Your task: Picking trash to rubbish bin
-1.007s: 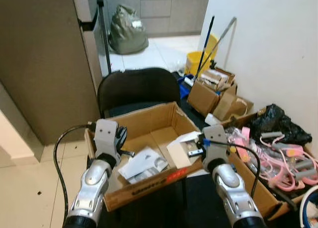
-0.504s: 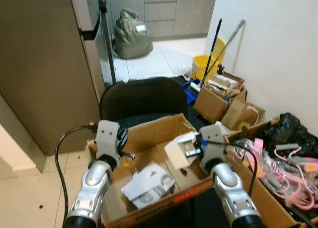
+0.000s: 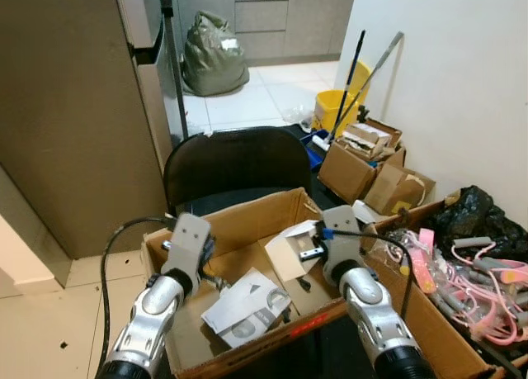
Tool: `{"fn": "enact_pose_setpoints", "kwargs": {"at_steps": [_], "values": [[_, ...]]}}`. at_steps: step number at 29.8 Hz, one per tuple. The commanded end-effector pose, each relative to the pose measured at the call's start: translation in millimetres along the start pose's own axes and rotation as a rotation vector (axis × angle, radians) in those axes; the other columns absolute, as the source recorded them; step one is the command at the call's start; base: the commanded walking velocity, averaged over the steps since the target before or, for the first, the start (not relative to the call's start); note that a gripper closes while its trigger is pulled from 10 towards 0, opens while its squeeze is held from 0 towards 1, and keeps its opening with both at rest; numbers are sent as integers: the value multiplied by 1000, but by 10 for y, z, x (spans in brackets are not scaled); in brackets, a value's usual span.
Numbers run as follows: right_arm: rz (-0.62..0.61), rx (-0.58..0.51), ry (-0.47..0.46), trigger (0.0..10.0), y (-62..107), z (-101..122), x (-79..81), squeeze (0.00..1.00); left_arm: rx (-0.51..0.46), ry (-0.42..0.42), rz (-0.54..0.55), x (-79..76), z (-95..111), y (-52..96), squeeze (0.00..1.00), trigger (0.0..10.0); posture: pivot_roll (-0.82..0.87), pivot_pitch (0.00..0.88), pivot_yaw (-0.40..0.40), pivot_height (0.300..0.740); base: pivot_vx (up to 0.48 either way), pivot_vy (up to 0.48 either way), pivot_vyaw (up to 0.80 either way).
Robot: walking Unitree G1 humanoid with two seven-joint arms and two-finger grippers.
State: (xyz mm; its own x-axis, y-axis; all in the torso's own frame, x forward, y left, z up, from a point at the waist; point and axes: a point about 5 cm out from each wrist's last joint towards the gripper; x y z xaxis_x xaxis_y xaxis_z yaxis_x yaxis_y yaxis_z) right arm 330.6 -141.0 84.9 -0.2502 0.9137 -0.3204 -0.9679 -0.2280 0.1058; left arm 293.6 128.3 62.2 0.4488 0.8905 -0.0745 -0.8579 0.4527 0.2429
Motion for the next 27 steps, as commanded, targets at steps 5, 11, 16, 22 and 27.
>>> {"fn": "enact_pose_setpoints", "kwargs": {"at_steps": [5, 11, 16, 22, 27], "values": [[67, -1, 89, 10000, -90, 30, 152, 0, 7, 49, -181, -161, 12, 37, 0, 10000, -19, 78, 5, 740, 0, 0, 0], [189, -44, 185, 10000, -172, 117, 465, 0, -96, 103, -282, -328, 221, 11, 0, 10000, -15, 76, -3, 740, 0, 0, 0], [257, -95, 303, 10000, -199, 182, 662, 0, -129, 127, -336, -404, 295, 14, 0, 10000, -9, 75, -9, 740, 0, 0, 0], [201, -71, 323, 10000, -232, 164, 645, 0, -107, 130, -387, -440, 281, 67, 0, 10000, -7, 76, -5, 740, 0, 0, 0], [111, -10, 320, 10000, -261, 111, 525, 0, -67, 90, -398, -456, 230, 89, 0, 10000, -8, 80, 1, 740, 0, 0, 0]]}}
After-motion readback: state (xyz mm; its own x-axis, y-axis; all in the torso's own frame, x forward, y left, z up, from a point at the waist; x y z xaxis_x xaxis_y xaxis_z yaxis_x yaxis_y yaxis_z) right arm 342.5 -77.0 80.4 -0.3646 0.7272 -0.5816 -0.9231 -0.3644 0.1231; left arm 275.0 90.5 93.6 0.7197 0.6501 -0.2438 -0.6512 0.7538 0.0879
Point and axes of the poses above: a point about 5 cm out from each wrist's last joint towards the gripper, its own y axis pointing back from the gripper into the wrist, its own z axis along the axis of the wrist's last joint, x = y × z, and after that the axes turned 9 degrees about y, right-handed
